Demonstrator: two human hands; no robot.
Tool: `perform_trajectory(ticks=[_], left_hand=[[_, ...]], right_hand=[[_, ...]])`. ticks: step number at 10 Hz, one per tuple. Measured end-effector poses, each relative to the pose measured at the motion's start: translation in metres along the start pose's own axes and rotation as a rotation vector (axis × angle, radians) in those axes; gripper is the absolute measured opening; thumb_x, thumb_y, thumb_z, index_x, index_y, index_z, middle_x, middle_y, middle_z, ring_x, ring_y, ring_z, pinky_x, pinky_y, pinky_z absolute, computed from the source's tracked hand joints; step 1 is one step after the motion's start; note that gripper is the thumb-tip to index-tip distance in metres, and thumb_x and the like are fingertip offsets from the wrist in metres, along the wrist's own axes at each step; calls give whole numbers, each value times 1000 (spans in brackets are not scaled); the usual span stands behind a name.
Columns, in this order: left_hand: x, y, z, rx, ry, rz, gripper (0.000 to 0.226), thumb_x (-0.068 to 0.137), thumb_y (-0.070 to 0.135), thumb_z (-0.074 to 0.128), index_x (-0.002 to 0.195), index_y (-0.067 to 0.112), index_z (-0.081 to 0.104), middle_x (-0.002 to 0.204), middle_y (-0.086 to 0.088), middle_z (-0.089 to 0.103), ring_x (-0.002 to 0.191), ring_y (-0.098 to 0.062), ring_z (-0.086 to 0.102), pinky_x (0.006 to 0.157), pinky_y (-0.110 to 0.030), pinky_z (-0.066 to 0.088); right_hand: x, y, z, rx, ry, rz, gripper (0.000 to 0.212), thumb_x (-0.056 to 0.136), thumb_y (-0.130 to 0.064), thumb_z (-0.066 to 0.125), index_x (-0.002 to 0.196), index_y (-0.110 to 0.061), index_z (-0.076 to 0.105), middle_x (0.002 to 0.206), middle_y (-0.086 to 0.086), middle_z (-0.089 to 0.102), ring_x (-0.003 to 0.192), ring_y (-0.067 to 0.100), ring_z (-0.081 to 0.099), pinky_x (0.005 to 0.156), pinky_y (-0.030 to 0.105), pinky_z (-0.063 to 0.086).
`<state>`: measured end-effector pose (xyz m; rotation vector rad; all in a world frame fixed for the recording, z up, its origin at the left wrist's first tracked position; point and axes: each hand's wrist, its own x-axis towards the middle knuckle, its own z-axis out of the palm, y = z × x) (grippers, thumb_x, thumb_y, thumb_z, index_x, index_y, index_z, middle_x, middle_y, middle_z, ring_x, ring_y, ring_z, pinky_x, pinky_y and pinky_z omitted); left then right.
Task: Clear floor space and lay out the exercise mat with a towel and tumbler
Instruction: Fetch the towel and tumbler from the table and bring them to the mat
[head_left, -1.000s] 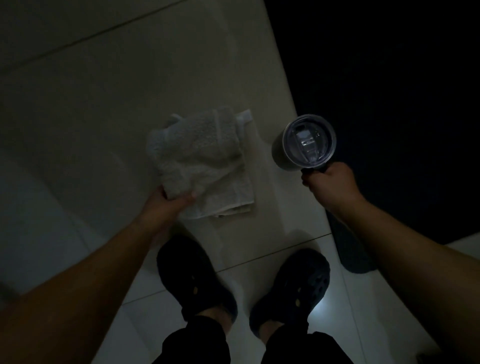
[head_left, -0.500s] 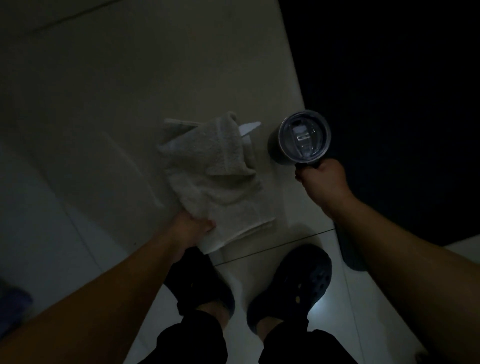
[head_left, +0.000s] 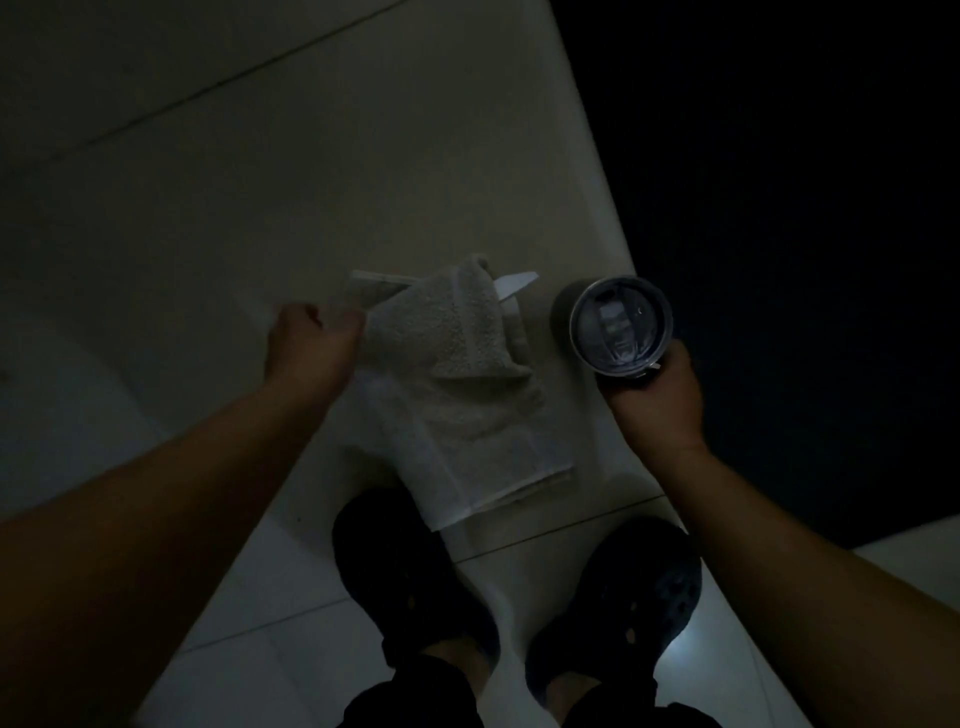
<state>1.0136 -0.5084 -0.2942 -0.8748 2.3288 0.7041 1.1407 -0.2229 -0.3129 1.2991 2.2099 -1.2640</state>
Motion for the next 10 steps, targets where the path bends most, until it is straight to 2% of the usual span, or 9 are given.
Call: perform_trajectory(ticks=[2, 3, 4, 5, 6, 7, 8, 9, 10], left_hand=[[25, 41, 7, 325, -145, 313, 61, 70, 27, 74, 126, 16, 54, 127, -12, 59, 110, -31, 60, 90, -35, 50], [25, 51, 13, 508, -213, 273, 48, 68, 39, 76, 105, 9, 66, 108, -16, 68, 96, -32, 65, 76, -32, 49], [18, 58, 13, 506, -358, 200, 33, 72, 37, 74, 81, 5, 72, 82, -17, 71, 75, -30, 66, 63, -33, 50], [9, 60, 12, 192, -414, 323, 8, 78, 24, 69, 78, 16, 68, 64, -6, 59, 55, -19, 54, 43, -19, 41], [6, 58, 8, -121, -282, 389, 8, 77, 28, 65, 82, 21, 67, 69, -2, 59, 59, -12, 51, 48, -22, 41], [17, 48, 11, -85, -51, 329, 35, 75, 31, 67, 109, 20, 62, 107, -8, 64, 86, -20, 62, 76, -34, 54], [20, 29, 15, 207, -20, 290, 78, 71, 34, 72, 138, 18, 36, 143, -15, 35, 121, -32, 49, 106, -38, 42], [7, 5, 17, 240, -39, 222, 83, 71, 39, 72, 139, 12, 34, 142, -15, 38, 123, -34, 48, 100, -38, 43], [-20, -23, 21, 239, -211, 134, 54, 77, 33, 71, 121, 6, 53, 114, -15, 62, 104, -33, 62, 80, -31, 46]], right_hand=[[-26, 22, 0, -124, -175, 221, 18, 75, -16, 68, 79, -13, 50, 76, 4, 59, 68, 18, 56, 61, 25, 41], [-35, 25, 5, -334, -390, 217, 24, 80, -23, 63, 67, -18, 43, 67, -1, 51, 66, 18, 51, 51, 25, 31], [-38, 21, 11, -380, -488, 128, 29, 82, -22, 61, 64, -15, 39, 64, -2, 47, 58, 12, 45, 48, 24, 29], [-36, 12, 12, -434, -546, 66, 26, 83, -23, 60, 66, -14, 42, 67, 0, 49, 61, 14, 47, 50, 25, 31], [-35, 5, 14, -463, -553, -6, 21, 83, -23, 59, 71, -12, 46, 71, 1, 51, 69, 18, 50, 53, 28, 31], [-34, 1, 17, -442, -539, -25, 19, 84, -21, 58, 72, -10, 48, 68, 0, 50, 69, 19, 50, 53, 27, 33], [-33, -3, 19, -437, -560, -23, 19, 84, -21, 57, 71, -12, 46, 68, -1, 50, 69, 18, 50, 51, 22, 32], [-37, -4, 20, -445, -586, -14, 16, 84, -22, 57, 74, -12, 49, 68, -3, 50, 69, 16, 50, 50, 21, 30], [-42, -12, 14, -445, -599, -14, 18, 84, -22, 59, 71, -15, 49, 67, -5, 48, 69, 15, 50, 50, 21, 30]])
